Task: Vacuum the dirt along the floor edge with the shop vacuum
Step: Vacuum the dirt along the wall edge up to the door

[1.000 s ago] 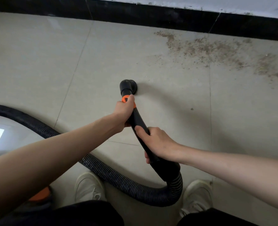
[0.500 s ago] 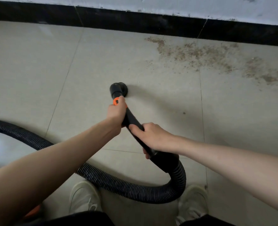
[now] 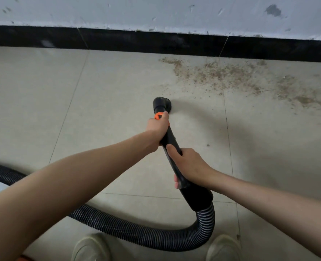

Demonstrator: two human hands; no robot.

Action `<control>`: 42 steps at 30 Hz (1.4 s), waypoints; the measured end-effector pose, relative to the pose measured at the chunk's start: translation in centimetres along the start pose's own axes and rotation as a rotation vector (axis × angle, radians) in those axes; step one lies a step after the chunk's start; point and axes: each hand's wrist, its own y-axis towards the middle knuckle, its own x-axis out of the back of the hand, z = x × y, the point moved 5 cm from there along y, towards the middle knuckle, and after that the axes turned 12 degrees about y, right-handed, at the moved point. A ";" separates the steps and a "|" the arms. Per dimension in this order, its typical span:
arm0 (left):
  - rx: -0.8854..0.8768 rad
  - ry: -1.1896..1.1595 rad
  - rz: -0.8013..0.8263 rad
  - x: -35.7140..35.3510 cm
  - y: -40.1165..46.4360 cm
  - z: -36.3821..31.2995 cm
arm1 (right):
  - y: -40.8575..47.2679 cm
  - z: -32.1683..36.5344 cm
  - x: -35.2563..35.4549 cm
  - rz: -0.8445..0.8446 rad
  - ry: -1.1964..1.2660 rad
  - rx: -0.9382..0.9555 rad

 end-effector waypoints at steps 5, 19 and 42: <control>0.005 -0.046 -0.144 4.1 1.0 0.1 | 2.4 2.4 -1.3 0.099 -0.086 0.036; 0.071 -0.173 -0.101 3.4 3.9 -4.2 | 6.1 6.0 1.0 0.013 -0.211 0.078; 0.022 -0.293 -0.106 -0.1 1.1 -1.2 | 2.7 2.2 2.8 0.051 -0.233 0.066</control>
